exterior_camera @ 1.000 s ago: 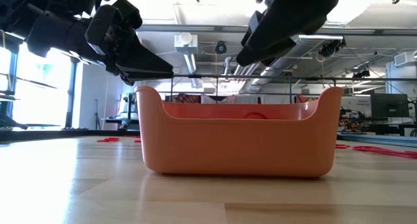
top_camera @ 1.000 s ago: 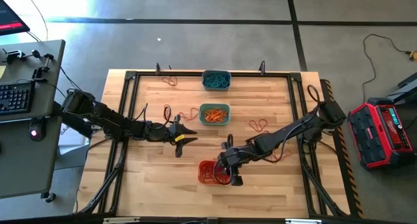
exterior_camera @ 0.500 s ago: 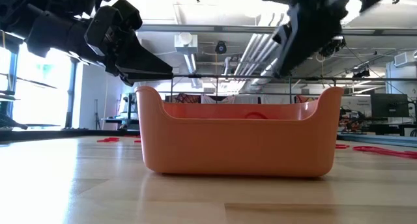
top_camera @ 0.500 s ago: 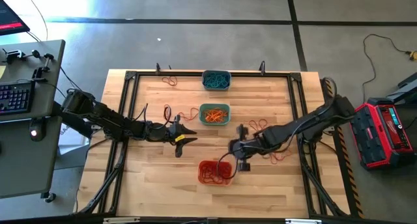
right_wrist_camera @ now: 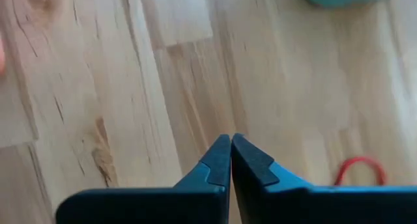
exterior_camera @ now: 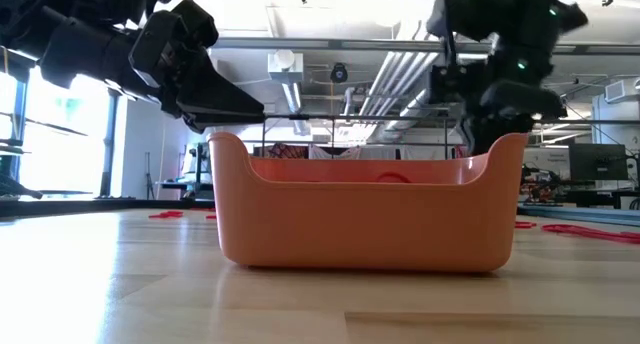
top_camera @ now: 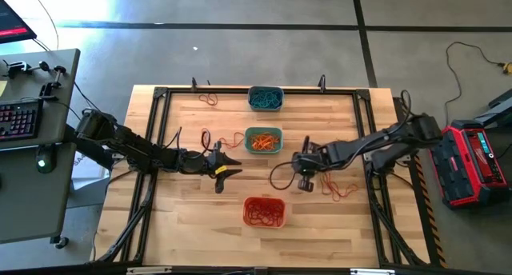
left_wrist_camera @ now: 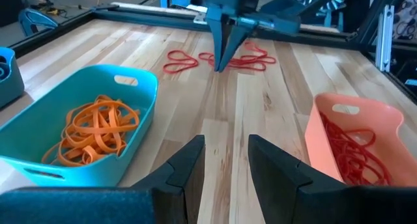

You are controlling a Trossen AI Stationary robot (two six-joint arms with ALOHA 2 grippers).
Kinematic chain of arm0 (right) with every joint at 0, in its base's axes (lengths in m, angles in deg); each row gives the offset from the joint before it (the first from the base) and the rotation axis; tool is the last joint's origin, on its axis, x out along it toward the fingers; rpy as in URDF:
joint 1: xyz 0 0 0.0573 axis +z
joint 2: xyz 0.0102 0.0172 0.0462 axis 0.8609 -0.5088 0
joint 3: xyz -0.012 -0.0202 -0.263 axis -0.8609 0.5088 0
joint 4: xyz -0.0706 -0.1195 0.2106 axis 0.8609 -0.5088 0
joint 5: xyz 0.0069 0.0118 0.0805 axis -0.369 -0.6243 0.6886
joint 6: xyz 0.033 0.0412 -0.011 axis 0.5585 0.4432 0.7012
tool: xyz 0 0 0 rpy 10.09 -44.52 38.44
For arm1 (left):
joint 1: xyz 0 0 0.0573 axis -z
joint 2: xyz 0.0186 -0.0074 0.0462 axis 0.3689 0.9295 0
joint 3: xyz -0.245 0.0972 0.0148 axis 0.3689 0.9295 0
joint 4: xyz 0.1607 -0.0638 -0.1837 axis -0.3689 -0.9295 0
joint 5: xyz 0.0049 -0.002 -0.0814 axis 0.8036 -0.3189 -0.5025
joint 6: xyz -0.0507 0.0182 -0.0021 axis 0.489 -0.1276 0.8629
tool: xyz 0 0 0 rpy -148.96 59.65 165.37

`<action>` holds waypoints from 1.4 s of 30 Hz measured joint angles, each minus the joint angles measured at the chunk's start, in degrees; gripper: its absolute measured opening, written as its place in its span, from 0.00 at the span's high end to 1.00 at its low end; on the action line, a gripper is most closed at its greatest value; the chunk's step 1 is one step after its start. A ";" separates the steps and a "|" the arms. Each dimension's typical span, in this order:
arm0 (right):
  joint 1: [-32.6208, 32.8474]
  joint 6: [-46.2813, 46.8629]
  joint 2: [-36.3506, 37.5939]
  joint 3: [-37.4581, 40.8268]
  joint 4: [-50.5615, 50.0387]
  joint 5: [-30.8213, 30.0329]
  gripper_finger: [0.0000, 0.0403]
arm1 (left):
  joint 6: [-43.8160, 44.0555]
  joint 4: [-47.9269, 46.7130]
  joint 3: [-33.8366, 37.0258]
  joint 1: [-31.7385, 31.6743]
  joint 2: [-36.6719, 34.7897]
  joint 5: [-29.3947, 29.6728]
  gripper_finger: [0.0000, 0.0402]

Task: Sort rubber bands into baskets
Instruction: Put the red rubber band into the orange bin

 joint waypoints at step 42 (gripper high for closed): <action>-9.88 12.63 4.52 13.74 -0.07 -1.12 0.98 | -1.12 -0.02 0.02 0.00 0.00 0.01 0.72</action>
